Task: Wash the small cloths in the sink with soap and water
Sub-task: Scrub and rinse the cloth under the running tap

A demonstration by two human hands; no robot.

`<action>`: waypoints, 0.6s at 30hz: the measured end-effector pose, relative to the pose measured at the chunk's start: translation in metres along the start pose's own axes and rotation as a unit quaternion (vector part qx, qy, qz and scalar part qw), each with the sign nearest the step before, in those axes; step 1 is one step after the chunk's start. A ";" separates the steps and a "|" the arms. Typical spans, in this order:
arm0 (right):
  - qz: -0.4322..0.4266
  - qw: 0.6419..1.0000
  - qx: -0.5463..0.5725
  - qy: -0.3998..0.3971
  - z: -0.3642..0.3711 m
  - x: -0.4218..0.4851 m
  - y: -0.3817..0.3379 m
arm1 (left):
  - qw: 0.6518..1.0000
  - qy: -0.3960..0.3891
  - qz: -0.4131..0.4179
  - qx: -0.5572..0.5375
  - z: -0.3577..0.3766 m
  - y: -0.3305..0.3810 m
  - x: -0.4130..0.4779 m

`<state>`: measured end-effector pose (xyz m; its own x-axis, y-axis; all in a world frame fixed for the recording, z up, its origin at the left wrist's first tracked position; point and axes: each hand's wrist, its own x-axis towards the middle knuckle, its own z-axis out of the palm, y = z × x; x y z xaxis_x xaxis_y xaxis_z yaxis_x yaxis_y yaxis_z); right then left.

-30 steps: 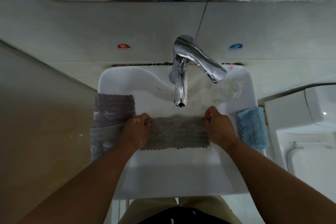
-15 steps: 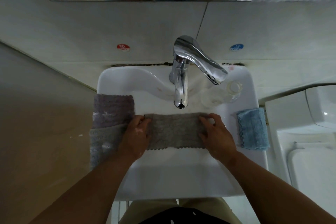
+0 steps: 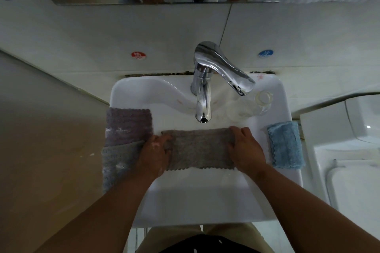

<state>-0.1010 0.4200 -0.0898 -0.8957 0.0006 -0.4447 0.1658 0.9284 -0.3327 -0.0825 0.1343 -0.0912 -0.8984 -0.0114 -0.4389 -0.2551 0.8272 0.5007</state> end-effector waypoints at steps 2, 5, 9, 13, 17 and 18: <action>0.024 1.000 0.012 0.004 -0.001 0.003 -0.004 | 1.000 -0.001 0.002 0.005 0.001 0.000 -0.001; 0.016 0.999 0.017 0.029 -0.002 0.001 -0.007 | 1.000 0.015 0.002 -0.023 0.000 -0.001 -0.007; -0.017 0.995 0.077 0.060 -0.001 -0.007 -0.008 | 0.997 -0.011 0.013 -0.073 0.000 -0.008 -0.012; -0.088 0.993 0.080 -0.022 -0.007 -0.011 -0.004 | 0.996 -0.014 0.019 -0.085 0.003 -0.010 -0.014; -0.147 0.987 -0.022 -0.064 -0.005 -0.014 -0.005 | 0.995 -0.013 0.014 -0.093 0.005 -0.013 -0.014; -0.141 0.988 -0.023 -0.063 -0.004 -0.014 -0.005 | 0.995 -0.013 0.013 -0.096 0.005 -0.013 -0.015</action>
<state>-0.0908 0.4165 -0.0787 -0.8442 -0.3040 -0.4414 -0.1046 0.9012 -0.4206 -0.0642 0.1270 -0.0951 -0.8965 0.0254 -0.4423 -0.2981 0.7040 0.6446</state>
